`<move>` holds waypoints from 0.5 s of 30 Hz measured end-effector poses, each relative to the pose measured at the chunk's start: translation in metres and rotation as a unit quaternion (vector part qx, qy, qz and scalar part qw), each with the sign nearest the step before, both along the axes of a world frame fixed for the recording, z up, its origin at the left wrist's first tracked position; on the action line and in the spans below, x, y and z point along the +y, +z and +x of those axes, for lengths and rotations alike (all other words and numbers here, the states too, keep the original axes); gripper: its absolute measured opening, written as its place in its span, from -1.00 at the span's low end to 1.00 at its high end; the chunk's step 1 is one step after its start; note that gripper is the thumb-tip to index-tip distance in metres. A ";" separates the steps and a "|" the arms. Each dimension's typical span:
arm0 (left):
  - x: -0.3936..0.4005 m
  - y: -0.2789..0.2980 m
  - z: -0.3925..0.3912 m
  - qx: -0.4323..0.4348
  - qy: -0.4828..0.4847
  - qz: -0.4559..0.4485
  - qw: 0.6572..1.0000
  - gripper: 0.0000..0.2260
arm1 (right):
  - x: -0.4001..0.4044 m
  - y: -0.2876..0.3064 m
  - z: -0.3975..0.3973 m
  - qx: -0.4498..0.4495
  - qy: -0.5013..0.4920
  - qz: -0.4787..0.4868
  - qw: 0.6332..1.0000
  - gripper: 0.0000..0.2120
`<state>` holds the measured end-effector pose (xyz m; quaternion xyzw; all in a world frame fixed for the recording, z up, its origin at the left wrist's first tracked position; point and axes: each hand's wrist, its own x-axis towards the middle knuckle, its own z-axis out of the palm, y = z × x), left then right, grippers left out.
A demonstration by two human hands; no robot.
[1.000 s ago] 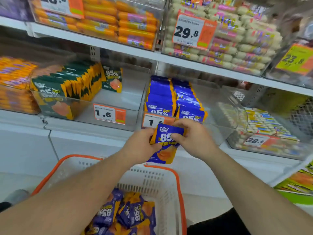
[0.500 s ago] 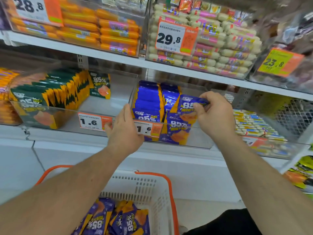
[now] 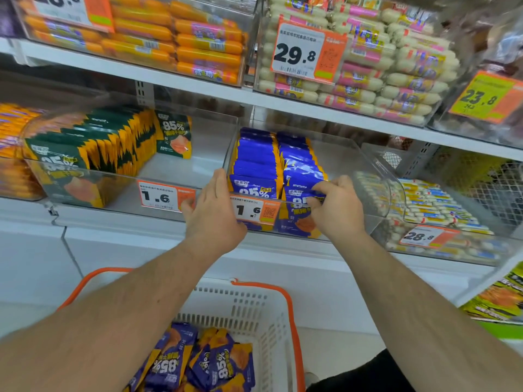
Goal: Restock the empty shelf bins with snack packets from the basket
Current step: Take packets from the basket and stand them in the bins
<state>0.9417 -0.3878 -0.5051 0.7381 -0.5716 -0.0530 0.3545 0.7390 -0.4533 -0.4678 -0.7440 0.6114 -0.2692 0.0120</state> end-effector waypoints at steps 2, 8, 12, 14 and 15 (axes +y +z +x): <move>0.001 0.001 0.000 0.001 0.000 0.002 1.000 -0.21 | -0.001 0.000 0.000 -0.019 -0.007 0.009 1.000 -0.73; -0.002 0.001 0.001 0.010 -0.007 0.011 1.000 -0.18 | -0.003 -0.004 0.001 -0.113 -0.012 0.023 0.993 -0.78; 0.000 0.004 0.002 0.018 -0.022 0.013 1.000 -0.25 | -0.005 -0.004 0.001 -0.150 -0.026 0.030 0.988 -0.82; 0.001 0.004 0.003 0.029 -0.034 0.002 0.999 -0.27 | -0.001 -0.004 0.002 -0.143 -0.027 0.028 0.989 -0.79; 0.004 0.003 0.004 0.031 -0.039 -0.006 0.999 -0.27 | 0.002 -0.005 0.003 -0.128 -0.029 0.017 0.991 -0.76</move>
